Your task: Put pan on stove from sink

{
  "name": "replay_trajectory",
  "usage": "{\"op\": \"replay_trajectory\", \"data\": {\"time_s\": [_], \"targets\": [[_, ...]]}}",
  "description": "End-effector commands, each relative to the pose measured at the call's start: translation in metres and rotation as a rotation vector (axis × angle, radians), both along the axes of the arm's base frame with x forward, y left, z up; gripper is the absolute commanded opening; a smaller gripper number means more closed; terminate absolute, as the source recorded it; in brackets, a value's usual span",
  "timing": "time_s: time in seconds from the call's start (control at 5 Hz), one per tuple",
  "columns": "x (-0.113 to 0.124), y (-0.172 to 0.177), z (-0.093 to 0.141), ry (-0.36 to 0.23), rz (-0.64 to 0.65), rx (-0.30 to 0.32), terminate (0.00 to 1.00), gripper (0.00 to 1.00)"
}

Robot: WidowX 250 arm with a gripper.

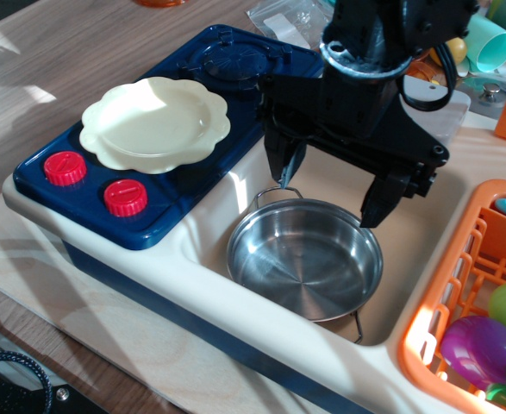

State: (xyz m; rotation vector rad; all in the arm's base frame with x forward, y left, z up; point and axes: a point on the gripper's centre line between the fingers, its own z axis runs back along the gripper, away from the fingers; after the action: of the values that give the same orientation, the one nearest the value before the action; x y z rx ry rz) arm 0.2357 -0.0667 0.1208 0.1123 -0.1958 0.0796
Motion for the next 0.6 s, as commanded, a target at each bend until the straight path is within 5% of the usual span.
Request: {"op": "replay_trajectory", "data": {"time_s": [0.0, 0.4], "targets": [[0.000, 0.000, 0.000, 0.000, 0.000, 0.000, 0.00, 1.00], [0.013, -0.013, 0.002, 0.007, 0.285, -0.031, 0.00, 1.00]]}}
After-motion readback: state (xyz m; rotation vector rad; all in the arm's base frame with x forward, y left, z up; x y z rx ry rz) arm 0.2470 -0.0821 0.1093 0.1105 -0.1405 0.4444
